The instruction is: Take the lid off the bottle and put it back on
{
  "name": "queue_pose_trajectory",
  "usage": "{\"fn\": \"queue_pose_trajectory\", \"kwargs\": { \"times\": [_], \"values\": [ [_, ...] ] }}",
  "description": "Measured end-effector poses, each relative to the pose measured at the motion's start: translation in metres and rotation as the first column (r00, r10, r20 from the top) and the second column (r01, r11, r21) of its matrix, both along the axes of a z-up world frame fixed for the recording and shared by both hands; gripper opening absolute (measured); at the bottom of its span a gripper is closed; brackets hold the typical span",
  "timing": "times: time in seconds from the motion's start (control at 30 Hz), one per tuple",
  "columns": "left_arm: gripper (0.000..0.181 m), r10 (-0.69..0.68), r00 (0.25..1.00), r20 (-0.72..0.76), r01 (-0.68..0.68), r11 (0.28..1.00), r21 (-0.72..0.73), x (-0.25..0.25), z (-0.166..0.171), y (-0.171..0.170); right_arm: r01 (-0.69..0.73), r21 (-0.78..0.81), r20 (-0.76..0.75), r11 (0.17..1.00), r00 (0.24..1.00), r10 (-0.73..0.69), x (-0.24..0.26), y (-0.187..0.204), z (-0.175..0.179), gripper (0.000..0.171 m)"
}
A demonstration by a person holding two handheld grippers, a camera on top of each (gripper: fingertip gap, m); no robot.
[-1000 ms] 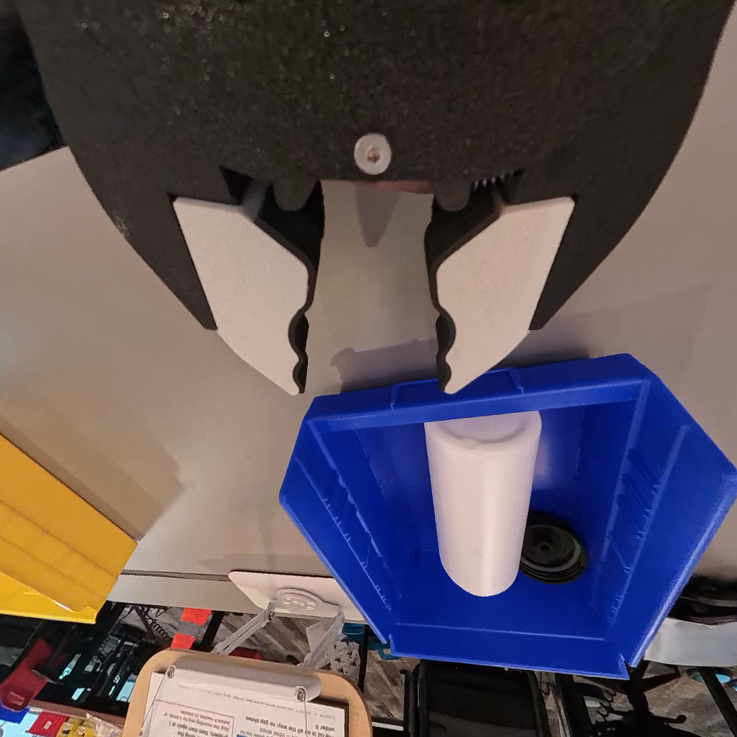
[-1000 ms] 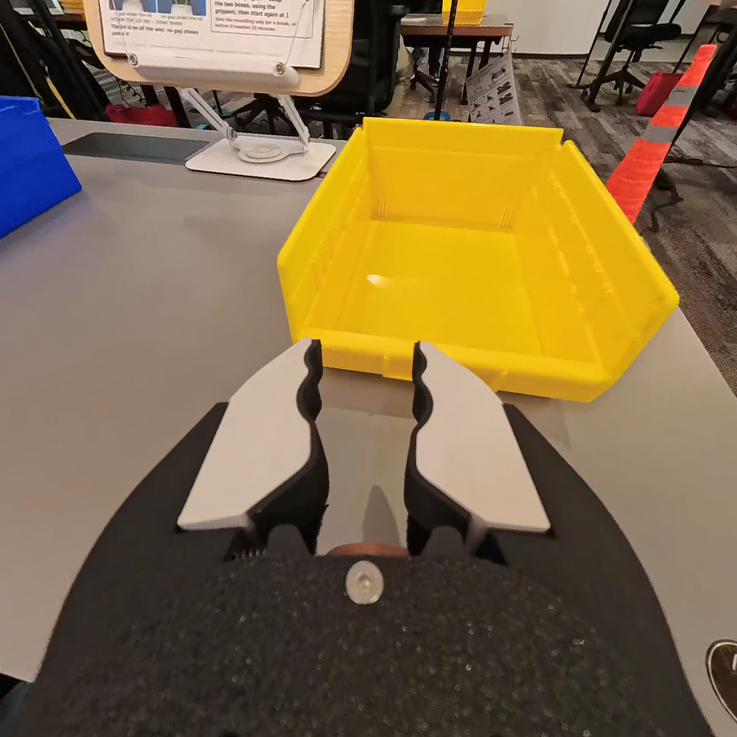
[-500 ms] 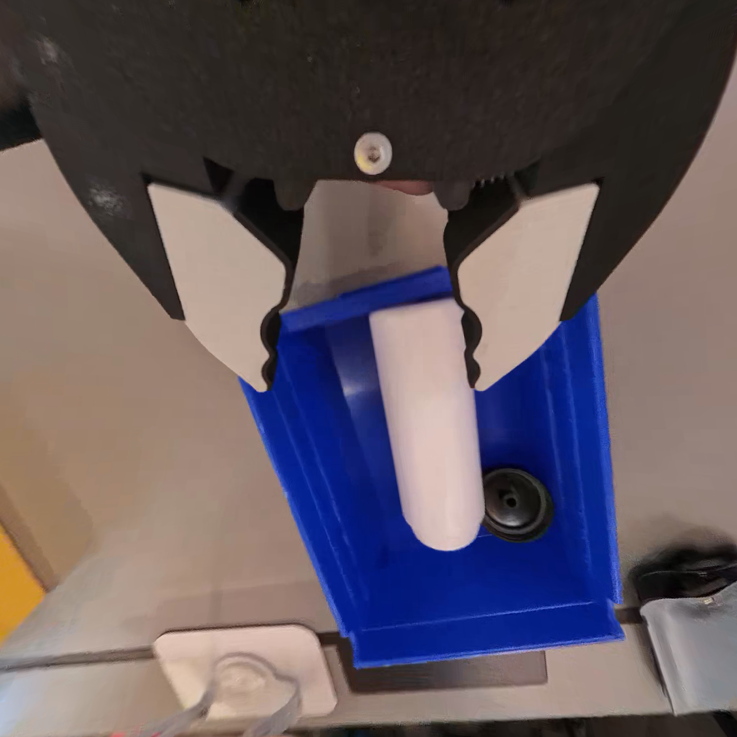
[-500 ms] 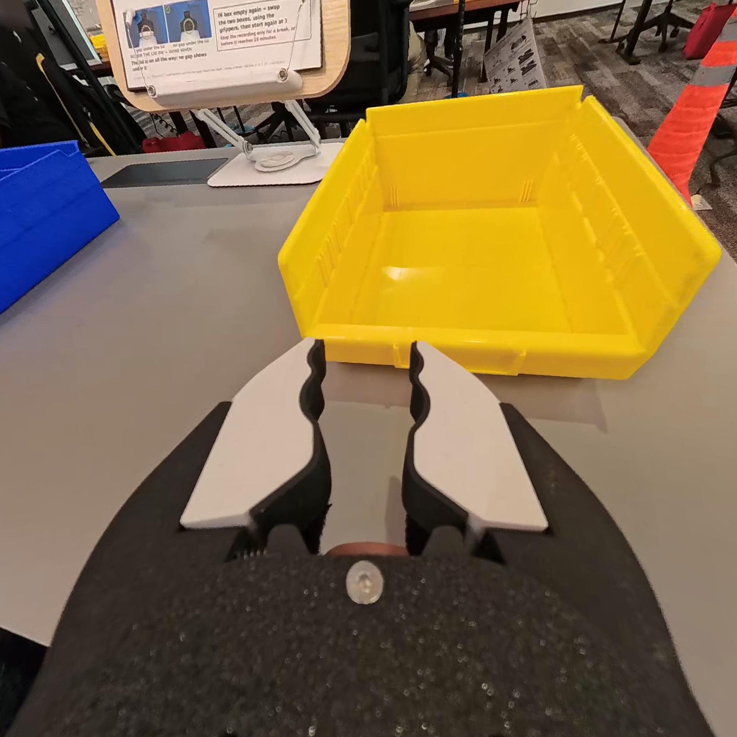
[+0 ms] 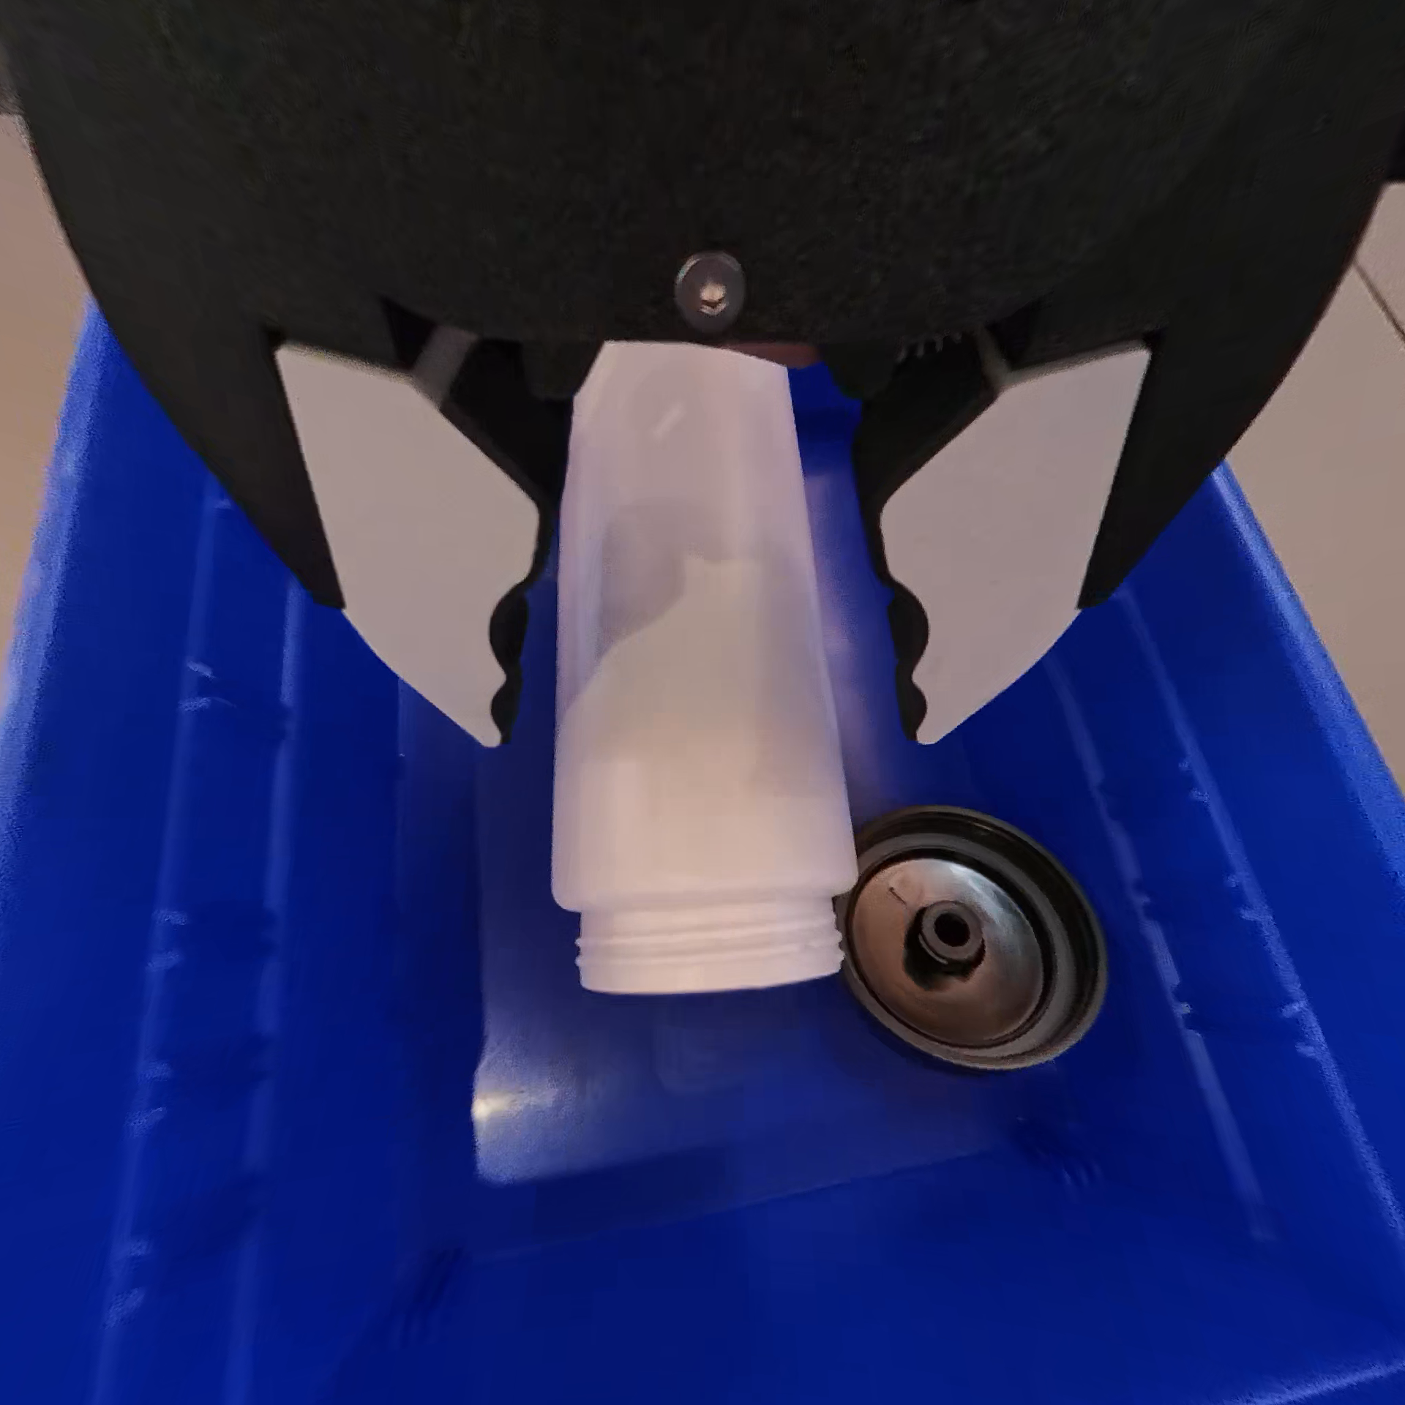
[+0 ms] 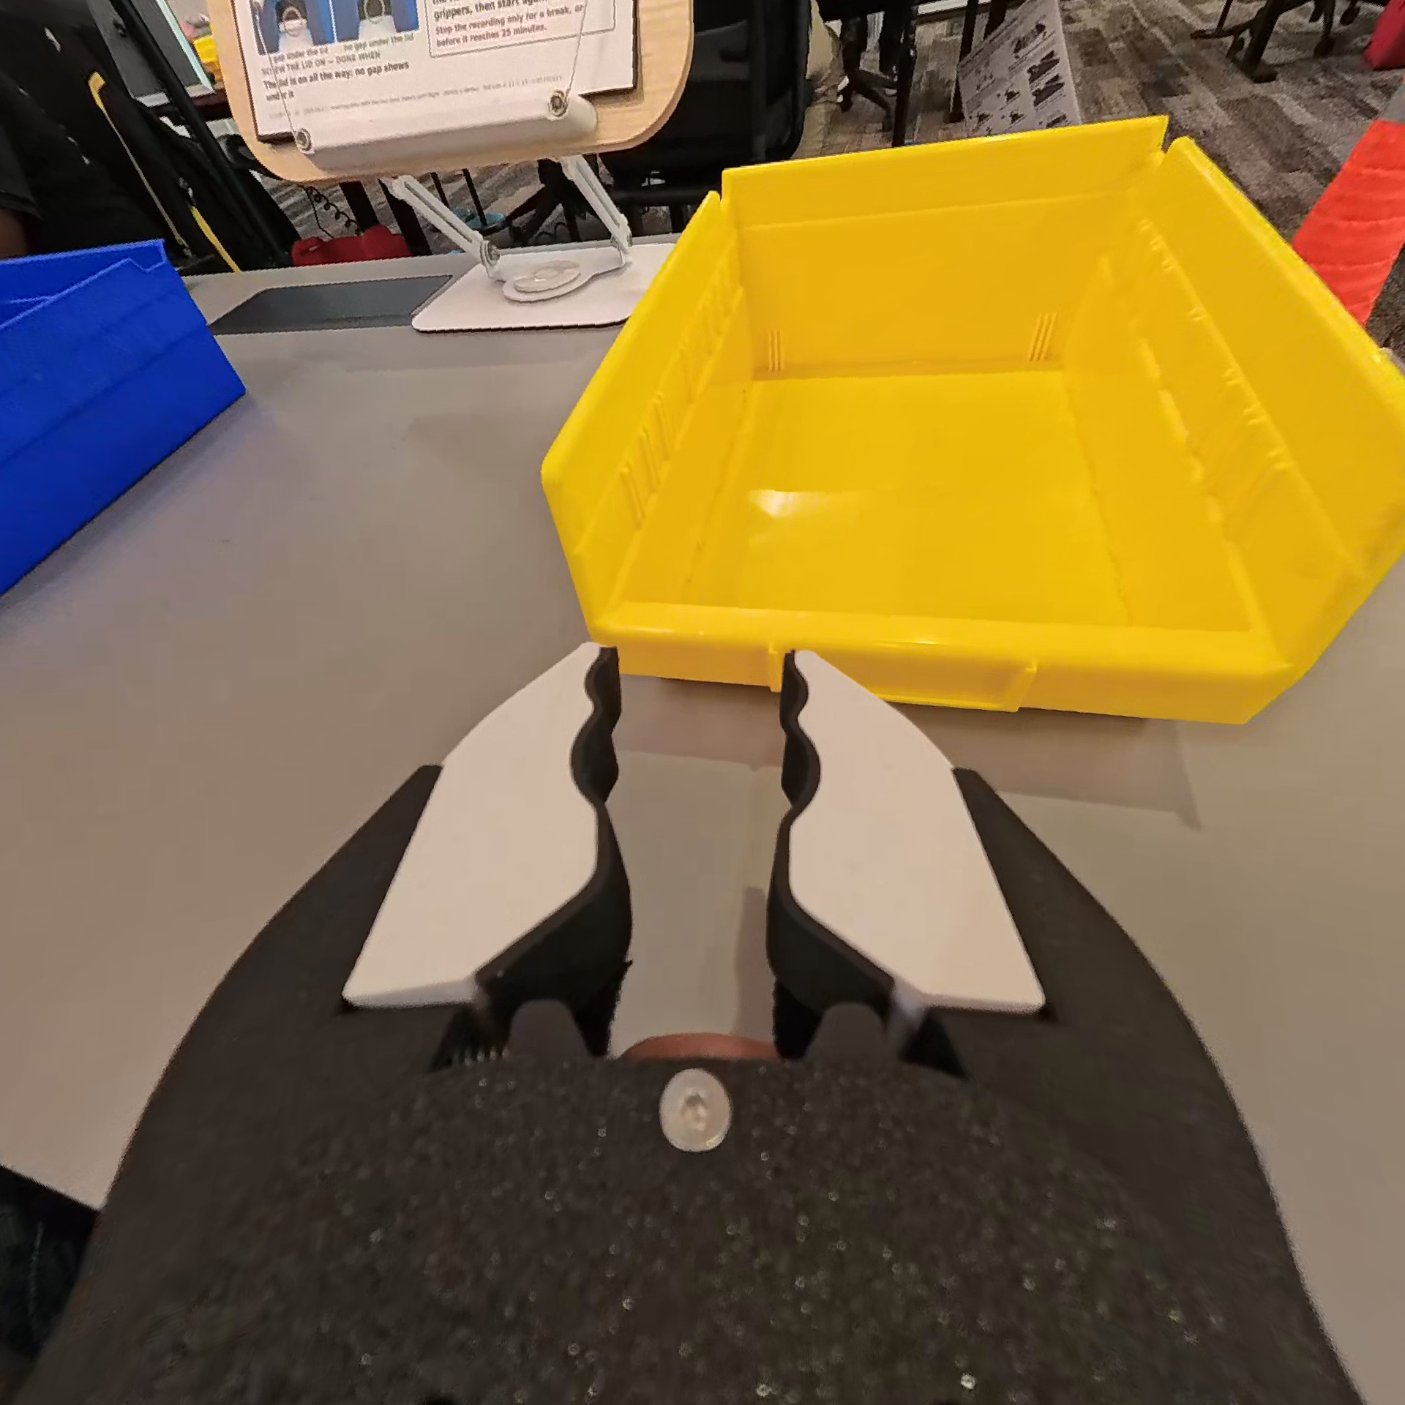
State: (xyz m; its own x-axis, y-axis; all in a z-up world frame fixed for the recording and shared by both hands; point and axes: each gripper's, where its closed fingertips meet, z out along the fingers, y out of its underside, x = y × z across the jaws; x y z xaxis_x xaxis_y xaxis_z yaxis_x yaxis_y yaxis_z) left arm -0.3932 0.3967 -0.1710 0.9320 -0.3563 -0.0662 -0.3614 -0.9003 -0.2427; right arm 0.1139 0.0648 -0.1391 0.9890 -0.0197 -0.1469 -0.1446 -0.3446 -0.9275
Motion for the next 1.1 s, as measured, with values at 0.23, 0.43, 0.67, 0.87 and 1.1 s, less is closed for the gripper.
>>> {"fn": "queue_pose_trajectory", "kwargs": {
  "times": [0.23, 0.43, 0.67, 0.87, 1.1],
  "values": [
    [0.086, 0.012, 1.000, 0.005, -0.012, 0.996, -0.085, 0.003, -0.028, 0.000, -0.029, -0.019, -0.001, 0.999, 1.000, 0.029, -0.007, 0.005, -0.004, 0.040],
    [0.086, -0.047, 0.998, 0.034, 0.051, 0.993, -0.110, 0.001, -0.019, -0.002, -0.038, -0.028, 0.030, 0.999, 0.999, 0.039, -0.012, 0.004, -0.005, 0.040],
    [0.086, -0.221, 0.950, 0.219, 0.176, 0.963, 0.205, -0.002, 0.074, 0.017, -0.093, 0.052, 0.038, 0.994, 0.995, 0.091, -0.024, 0.003, 0.012, 0.041],
    [0.085, -0.535, 0.723, 0.437, 0.276, 0.804, 0.527, 0.036, 0.173, -0.012, -0.428, 0.215, 0.111, 0.878, 0.904, 0.414, -0.093, 0.026, 0.060, 0.047],
    [0.085, -0.721, 0.555, 0.415, 0.379, 0.663, 0.646, 0.144, 0.209, -0.055, -0.554, 0.192, 0.110, 0.810, 0.832, 0.543, -0.138, 0.088, 0.081, 0.047]
  ]
}}
